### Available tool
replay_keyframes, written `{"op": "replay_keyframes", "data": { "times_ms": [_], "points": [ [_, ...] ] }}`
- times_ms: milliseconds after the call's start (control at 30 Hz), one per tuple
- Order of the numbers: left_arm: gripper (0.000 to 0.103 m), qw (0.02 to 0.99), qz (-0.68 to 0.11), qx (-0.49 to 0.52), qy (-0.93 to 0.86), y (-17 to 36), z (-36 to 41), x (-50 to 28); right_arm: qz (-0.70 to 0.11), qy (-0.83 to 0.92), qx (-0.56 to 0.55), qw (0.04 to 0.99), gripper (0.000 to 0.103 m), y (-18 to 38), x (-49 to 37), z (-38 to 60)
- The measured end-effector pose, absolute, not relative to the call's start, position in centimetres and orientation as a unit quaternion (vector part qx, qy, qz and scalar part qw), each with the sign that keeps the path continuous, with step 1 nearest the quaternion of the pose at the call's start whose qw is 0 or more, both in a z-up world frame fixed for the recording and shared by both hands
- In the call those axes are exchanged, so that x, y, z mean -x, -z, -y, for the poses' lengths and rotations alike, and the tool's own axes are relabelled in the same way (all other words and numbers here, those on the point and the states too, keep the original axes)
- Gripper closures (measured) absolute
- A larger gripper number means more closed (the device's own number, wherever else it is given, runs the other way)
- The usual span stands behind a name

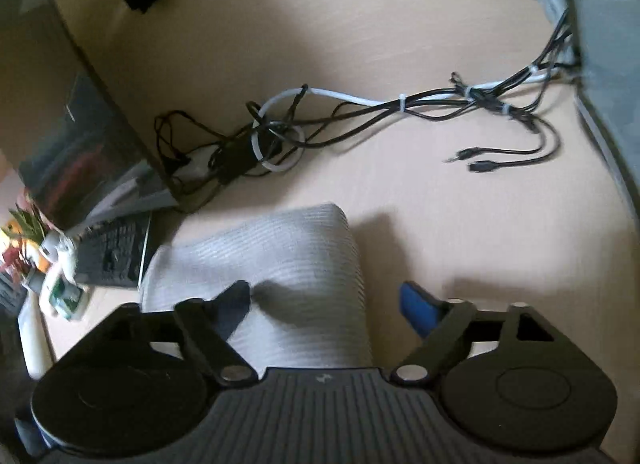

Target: Fold clothes

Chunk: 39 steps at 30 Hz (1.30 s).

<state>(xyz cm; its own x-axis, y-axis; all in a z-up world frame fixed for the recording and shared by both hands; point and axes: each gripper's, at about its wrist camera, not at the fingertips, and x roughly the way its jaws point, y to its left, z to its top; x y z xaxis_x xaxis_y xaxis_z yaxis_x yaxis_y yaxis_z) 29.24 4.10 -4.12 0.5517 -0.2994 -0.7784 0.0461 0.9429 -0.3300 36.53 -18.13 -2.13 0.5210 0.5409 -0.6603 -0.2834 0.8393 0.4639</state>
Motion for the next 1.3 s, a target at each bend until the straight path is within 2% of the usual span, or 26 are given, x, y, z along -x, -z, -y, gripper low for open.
{"op": "replay_keyframes", "data": {
  "times_ms": [67, 133, 167, 233, 300, 433, 733, 800, 867, 900, 1000, 1133, 1200, 1300],
  "points": [
    [0.015, 0.867, -0.468, 0.140, 0.099, 4.5, -4.1, -29.6, -0.435, -0.238, -0.158, 0.854, 0.010, 2.5, -36.1, 18.9],
    [0.015, 0.859, -0.475, 0.160, 0.103, 5.1, -4.3, -29.9, -0.454, -0.234, -0.173, 0.842, 0.010, 3.6, -36.1, 19.1],
    [0.019, 0.855, -0.477, 0.173, 0.107, 5.4, -4.5, -29.8, -0.462, -0.236, -0.180, 0.836, 0.012, 4.1, -36.1, 19.1],
    [0.027, 0.849, -0.477, 0.193, 0.116, 5.7, -5.2, -29.4, -0.476, -0.258, -0.202, 0.816, 0.032, 4.8, -36.1, 18.4],
    [0.031, 0.848, -0.475, 0.202, 0.119, 5.8, -6.0, -28.9, -0.478, -0.270, -0.190, 0.814, 0.035, 4.9, -36.0, 16.6],
    [0.036, 0.860, -0.461, 0.201, 0.087, 5.3, -9.4, -27.2, -0.485, -0.303, -0.165, 0.804, 0.035, 4.7, -36.9, 12.0],
    [0.036, 0.874, -0.425, 0.234, 0.020, 5.4, -18.7, -25.6, -0.476, -0.372, -0.077, 0.793, 0.034, 4.0, -39.9, -0.1],
    [0.036, 0.883, -0.411, 0.224, 0.033, 5.5, -19.3, -25.7, -0.462, -0.382, -0.055, 0.798, 0.029, 4.0, -40.0, -1.5],
    [0.037, 0.887, -0.397, 0.233, 0.033, 5.7, -19.8, -25.2, -0.453, -0.389, -0.049, 0.801, 0.024, 4.3, -40.2, -1.8],
    [0.041, 0.887, -0.390, 0.246, 0.028, 5.4, -20.0, -24.9, -0.455, -0.389, -0.054, 0.799, 0.021, 4.5, -40.4, -1.6],
    [0.041, 0.898, -0.361, 0.249, 0.036, 3.8, -20.2, -24.5, -0.470, -0.378, -0.080, 0.794, 0.017, 4.7, -41.0, -0.3],
    [0.049, 0.914, -0.327, 0.236, 0.038, 2.2, -20.4, -25.2, -0.462, -0.361, -0.082, 0.806, 0.016, 4.2, -40.6, 1.2],
    [0.054, 0.912, -0.338, 0.231, 0.030, 2.6, -20.5, -25.6, -0.450, -0.352, -0.070, 0.818, 0.016, 3.6, -40.2, 0.8],
    [0.052, 0.905, -0.358, 0.228, 0.017, 3.6, -21.1, -25.9, -0.429, -0.357, -0.036, 0.829, 0.016, 2.9, -39.7, -0.3]
  ]
}}
